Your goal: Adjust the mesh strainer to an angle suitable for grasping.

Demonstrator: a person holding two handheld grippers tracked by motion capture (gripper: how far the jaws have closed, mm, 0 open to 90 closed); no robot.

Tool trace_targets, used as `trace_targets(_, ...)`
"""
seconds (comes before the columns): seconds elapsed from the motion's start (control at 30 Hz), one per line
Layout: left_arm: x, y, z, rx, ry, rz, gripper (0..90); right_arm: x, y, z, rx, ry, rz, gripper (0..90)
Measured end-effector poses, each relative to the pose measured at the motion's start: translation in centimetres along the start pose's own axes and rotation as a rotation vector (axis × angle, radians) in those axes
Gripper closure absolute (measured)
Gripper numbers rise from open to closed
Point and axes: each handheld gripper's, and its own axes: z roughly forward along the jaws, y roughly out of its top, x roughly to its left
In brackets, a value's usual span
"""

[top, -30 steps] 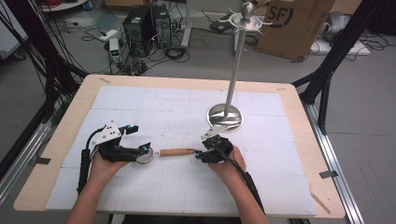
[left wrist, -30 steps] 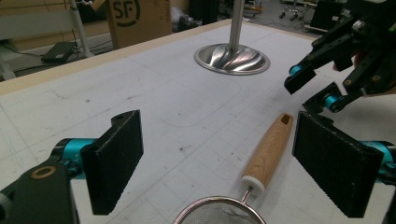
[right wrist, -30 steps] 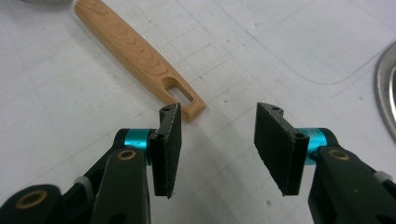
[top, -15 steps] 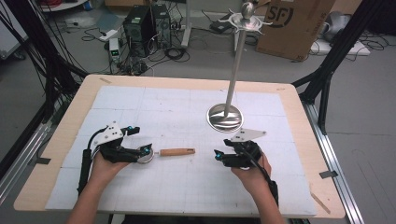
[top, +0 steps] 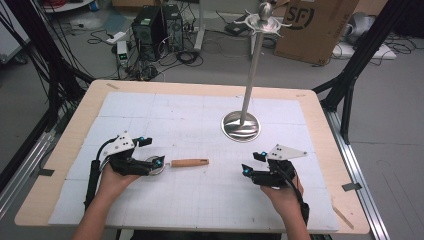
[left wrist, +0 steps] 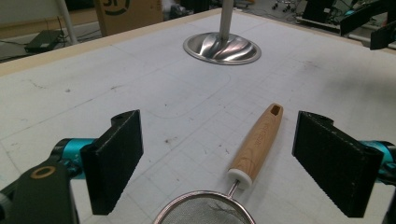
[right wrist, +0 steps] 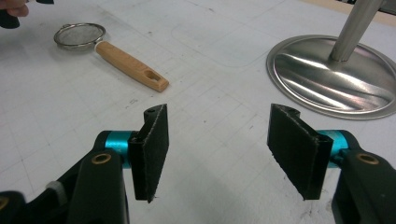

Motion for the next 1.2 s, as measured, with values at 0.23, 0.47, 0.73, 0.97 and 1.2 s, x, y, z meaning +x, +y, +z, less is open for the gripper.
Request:
trace_targets(0.23,-0.1,0.0,0.0,0.006,-0.005,0.001,16.9,-0.3,0.0,-0.2,-0.025,-0.012,0.01,35.5)
trace_targets(0.47,-0.3,0.0,0.1,-0.001,-0.027,0.005,16.7,-0.4,0.0,-0.7,-0.037,-0.026,0.001,35.2)
trace_targets(0.73,-0.1,0.1,-0.1,-0.003,-0.029,0.002,16.7,-0.7,0.1,-0.7,-0.043,-0.032,0.013,34.1)
trace_targets(0.97,-0.2,0.2,-0.4,0.001,-0.026,0.005,16.7,-1.1,0.1,-1.0,-0.061,-0.046,0.019,32.2)
trace_targets(1.2,-0.4,0.2,-0.2,0.021,-0.03,0.006,16.6,-1.3,0.1,-1.2,-0.066,-0.042,0.021,31.4)
